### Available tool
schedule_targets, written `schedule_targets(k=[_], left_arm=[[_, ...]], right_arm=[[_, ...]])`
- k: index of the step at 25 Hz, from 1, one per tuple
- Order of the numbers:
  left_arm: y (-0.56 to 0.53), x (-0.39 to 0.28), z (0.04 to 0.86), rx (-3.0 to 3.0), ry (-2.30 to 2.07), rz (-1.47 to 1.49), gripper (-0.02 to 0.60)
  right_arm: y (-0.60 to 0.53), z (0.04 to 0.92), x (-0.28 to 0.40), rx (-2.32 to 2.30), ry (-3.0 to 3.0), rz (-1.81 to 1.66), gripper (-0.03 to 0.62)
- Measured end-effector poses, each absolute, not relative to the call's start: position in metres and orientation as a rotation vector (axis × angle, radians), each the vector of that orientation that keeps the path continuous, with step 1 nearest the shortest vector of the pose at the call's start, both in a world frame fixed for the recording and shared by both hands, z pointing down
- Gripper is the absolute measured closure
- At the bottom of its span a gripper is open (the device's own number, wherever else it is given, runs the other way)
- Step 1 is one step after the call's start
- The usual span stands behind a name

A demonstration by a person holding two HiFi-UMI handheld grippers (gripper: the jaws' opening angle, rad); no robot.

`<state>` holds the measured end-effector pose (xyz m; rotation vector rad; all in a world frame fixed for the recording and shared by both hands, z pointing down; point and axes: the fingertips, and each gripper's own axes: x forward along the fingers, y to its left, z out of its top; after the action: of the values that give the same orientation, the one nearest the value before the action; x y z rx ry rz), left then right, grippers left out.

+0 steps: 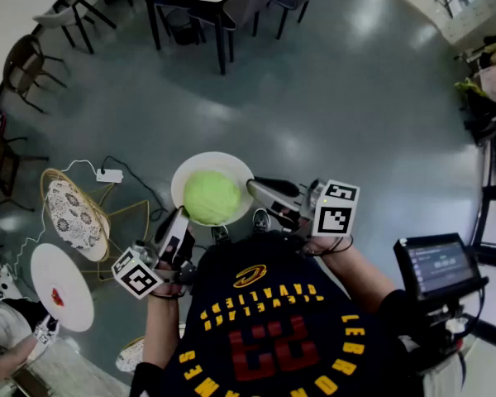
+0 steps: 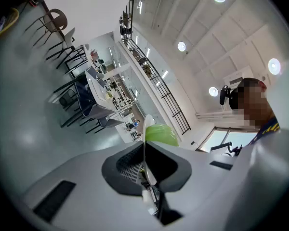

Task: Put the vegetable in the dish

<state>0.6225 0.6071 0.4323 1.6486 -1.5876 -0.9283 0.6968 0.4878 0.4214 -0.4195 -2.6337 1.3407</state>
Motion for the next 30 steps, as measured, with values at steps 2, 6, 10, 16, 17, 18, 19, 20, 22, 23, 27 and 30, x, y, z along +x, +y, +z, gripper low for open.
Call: schedule_targets(k=[2, 6, 10, 16, 17, 18, 19, 20, 22, 23, 27, 30], left_arm=[[0.608, 0.621, 0.433, 1.646, -1.588, -0.924, 0.569], [0.61, 0.619, 0.433, 1.64, -1.59, -0.922, 0.569], [0.609, 0.618, 0.431, 1.604, -1.583, -0.943, 0.569], [0.589, 0.615, 0.456, 1.367, -1.471, -1.064, 0.571], [0.587, 0.615, 0.462, 1.326, -1.448, -1.082, 0.571], [0.585, 0.615, 0.467, 1.29, -1.429, -1.092, 0.571], [0.583, 0.615, 0.472, 1.255, -1.417, -1.093, 0.571], [0.582, 0.616, 0.477, 1.219, -1.412, -1.089, 0.571], [0.58, 0.618, 0.484, 1.16, -1.412, -1.083, 0.571], [0.58, 0.62, 0.486, 1.142, -1.41, -1.088, 0.57], [0.575, 0.625, 0.492, 1.104, -1.42, -1.114, 0.571], [0.572, 0.626, 0.495, 1.058, -1.44, -1.134, 0.57]], right_arm=[[0.489, 0.421, 0.696, -0.419, -2.631, 1.342, 0.577], [0.491, 0.422, 0.695, -0.419, -2.625, 1.346, 0.577], [0.488, 0.422, 0.691, -0.402, -2.587, 1.422, 0.577], [0.462, 0.452, 0.691, -0.308, -2.42, 1.647, 0.577], [0.459, 0.462, 0.691, -0.274, -2.378, 1.684, 0.577], [0.456, 0.472, 0.691, -0.232, -2.332, 1.715, 0.577], [0.453, 0.482, 0.691, -0.194, -2.287, 1.74, 0.577], [0.451, 0.491, 0.692, -0.17, -2.249, 1.758, 0.577], [0.449, 0.502, 0.693, -0.156, -2.189, 1.794, 0.577], [0.448, 0.505, 0.694, -0.161, -2.167, 1.812, 0.577], [0.44, 0.515, 0.698, -0.162, -2.11, 1.822, 0.577], [0.434, 0.521, 0.696, -0.177, -2.066, 1.827, 0.577]])
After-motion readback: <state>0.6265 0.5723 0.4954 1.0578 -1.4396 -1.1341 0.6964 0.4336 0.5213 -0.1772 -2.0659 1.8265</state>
